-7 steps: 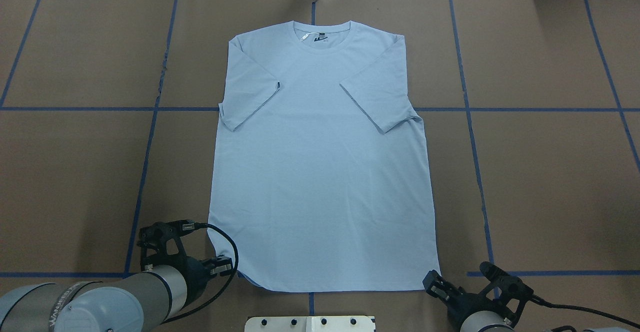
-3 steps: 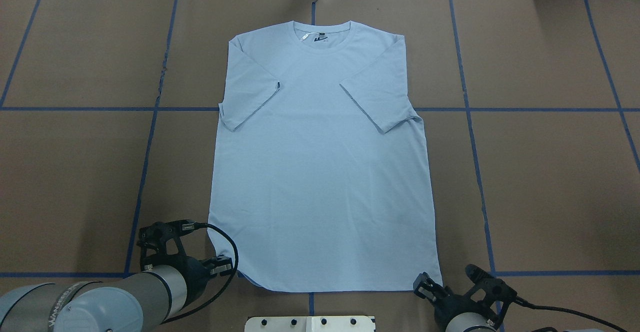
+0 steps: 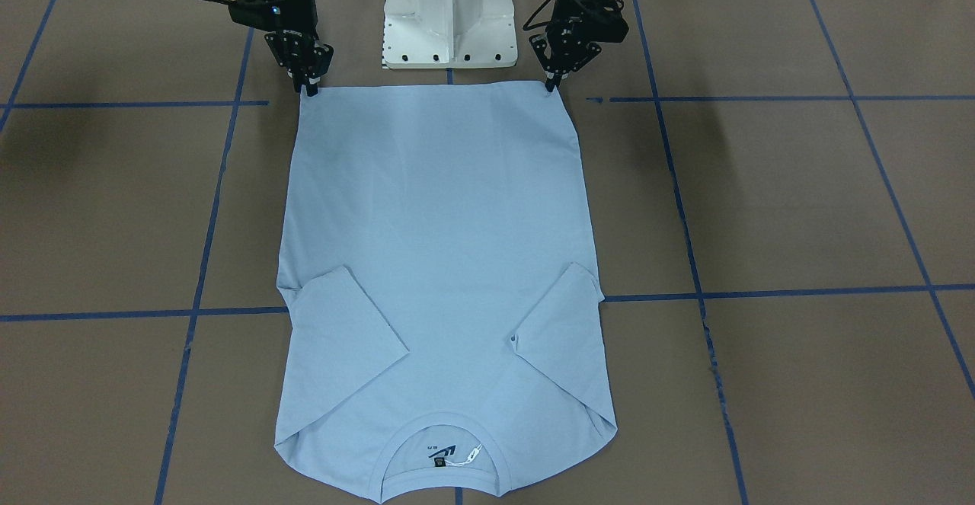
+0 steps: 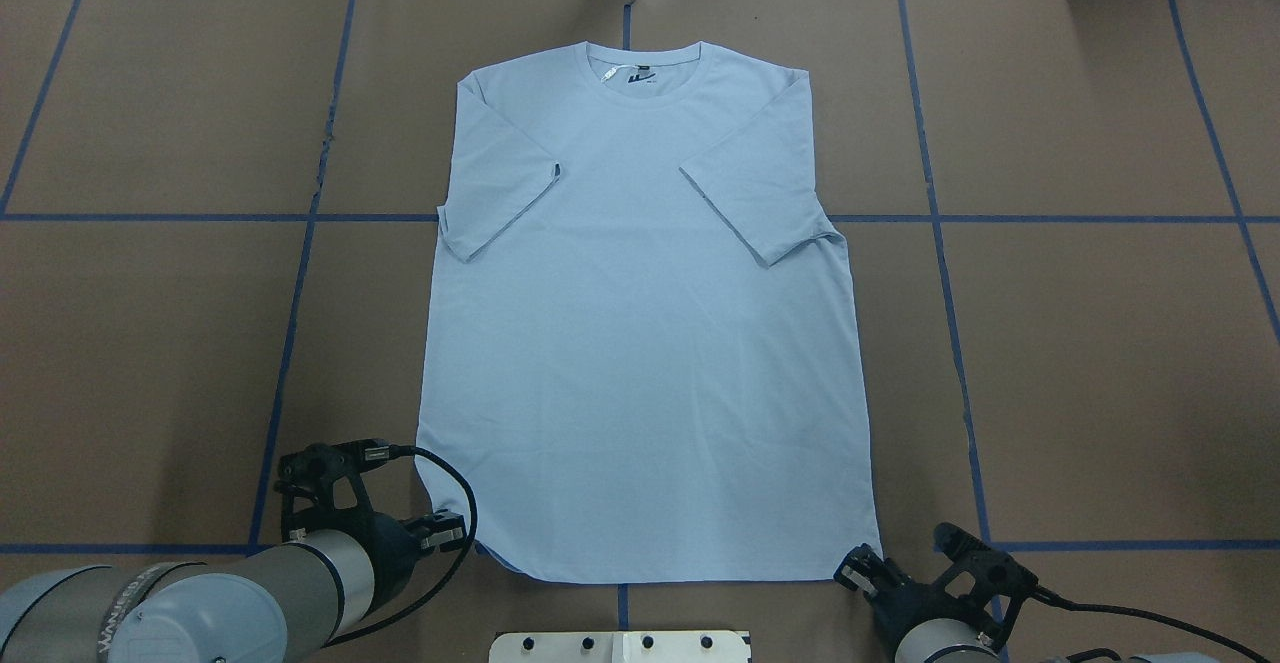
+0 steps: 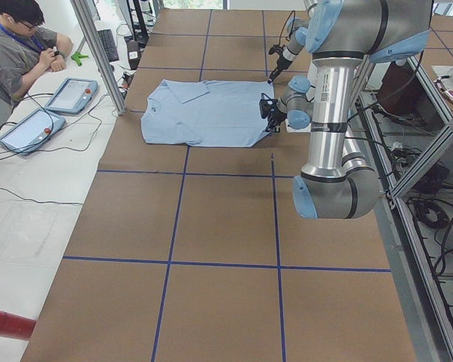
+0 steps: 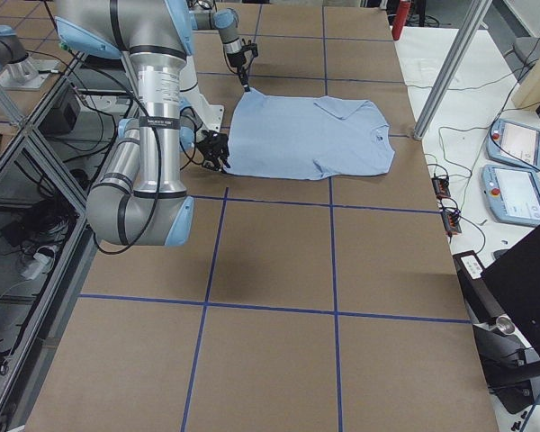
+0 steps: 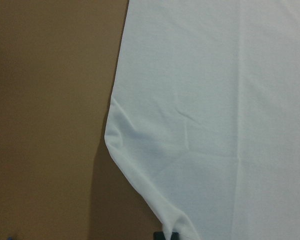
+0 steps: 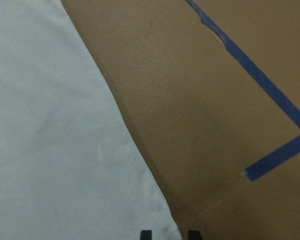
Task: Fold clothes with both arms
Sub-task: 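Adjust both grippers and pinch the two hem corners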
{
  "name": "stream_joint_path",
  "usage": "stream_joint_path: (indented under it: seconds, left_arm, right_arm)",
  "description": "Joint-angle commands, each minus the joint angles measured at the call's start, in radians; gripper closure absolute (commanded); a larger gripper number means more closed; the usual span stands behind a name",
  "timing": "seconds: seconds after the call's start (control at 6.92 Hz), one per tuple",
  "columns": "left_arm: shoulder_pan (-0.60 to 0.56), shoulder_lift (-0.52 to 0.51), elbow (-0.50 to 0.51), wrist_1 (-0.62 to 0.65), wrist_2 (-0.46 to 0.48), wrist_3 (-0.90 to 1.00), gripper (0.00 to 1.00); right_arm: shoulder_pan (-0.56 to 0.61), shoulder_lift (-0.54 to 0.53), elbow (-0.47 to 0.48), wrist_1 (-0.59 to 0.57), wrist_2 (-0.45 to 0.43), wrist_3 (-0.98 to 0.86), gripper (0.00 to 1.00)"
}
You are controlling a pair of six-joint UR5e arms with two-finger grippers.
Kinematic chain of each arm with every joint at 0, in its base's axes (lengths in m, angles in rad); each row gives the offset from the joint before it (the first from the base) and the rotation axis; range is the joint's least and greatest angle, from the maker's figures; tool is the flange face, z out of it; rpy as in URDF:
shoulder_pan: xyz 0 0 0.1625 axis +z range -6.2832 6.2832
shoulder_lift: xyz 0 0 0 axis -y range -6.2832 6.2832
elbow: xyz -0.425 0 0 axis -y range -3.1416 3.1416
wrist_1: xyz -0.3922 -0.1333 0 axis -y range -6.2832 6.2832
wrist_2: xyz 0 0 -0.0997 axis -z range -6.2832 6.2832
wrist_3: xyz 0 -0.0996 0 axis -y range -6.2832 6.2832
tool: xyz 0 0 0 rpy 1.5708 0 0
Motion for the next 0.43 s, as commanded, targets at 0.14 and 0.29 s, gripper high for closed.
stream_joint_path:
  seconds: [0.14,0.29]
  left_arm:
    - [-0.001,-0.001,-0.001,0.0,-0.003,0.0,1.0]
    - [-0.001,-0.001,-0.001,0.0,-0.006,0.002,1.0]
  right_arm:
    - [0.005,-0.001,0.001,-0.017,-0.031,-0.002,1.0]
    - [0.005,0.008,0.011,-0.066,-0.038,-0.005,1.0]
